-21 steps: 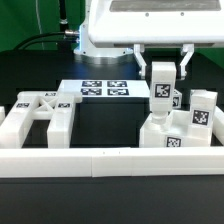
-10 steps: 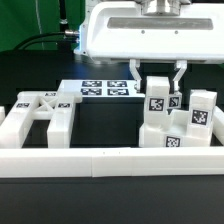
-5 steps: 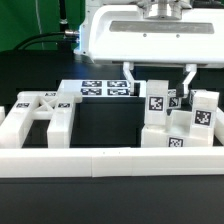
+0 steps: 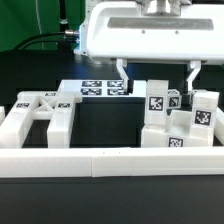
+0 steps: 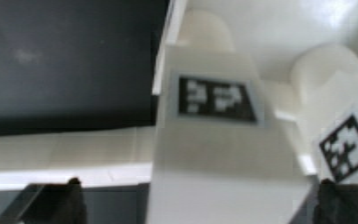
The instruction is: Assemble chair
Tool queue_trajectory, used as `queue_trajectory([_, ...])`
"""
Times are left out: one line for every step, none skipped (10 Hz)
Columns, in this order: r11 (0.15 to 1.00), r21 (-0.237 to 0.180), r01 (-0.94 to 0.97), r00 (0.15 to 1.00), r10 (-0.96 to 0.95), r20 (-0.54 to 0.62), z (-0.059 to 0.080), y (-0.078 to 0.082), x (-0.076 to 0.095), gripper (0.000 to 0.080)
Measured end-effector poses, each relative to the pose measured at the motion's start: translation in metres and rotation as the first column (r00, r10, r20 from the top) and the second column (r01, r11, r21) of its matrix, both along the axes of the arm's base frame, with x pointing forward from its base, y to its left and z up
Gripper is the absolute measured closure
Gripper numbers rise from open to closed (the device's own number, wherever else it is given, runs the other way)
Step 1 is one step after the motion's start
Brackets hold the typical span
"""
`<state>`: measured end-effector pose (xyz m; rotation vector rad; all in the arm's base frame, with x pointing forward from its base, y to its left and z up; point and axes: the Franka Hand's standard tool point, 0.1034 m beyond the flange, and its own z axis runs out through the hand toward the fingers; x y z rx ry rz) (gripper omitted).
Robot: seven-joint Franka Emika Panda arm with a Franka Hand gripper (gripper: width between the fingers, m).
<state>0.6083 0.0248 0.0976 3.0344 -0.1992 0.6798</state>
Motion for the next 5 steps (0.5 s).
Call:
queue_trajectory([1.000, 0.002, -0.006, 1.000, 0.006, -0.001, 0.0054, 0.0005, 0.0054, 0.0151])
queue_trajectory([1.000, -0.001, -0.014, 1.000, 0.014, 0.004, 0.0064, 0.0017, 0.0083, 0.0151])
queue_trajectory([1.000, -0.002, -0.014, 1.000, 0.014, 0.002, 0.0054, 0.0014, 0.0074, 0.0151])
queue_trajectory([1.000, -0.002, -0.014, 1.000, 0.014, 0.002, 0.0053, 0.0014, 0.0073, 0.0151])
queue_trajectory([1.000, 0.006, -0.014, 0.999, 0.014, -0.031, 0.0034, 0.0025, 0.0060, 0.0151])
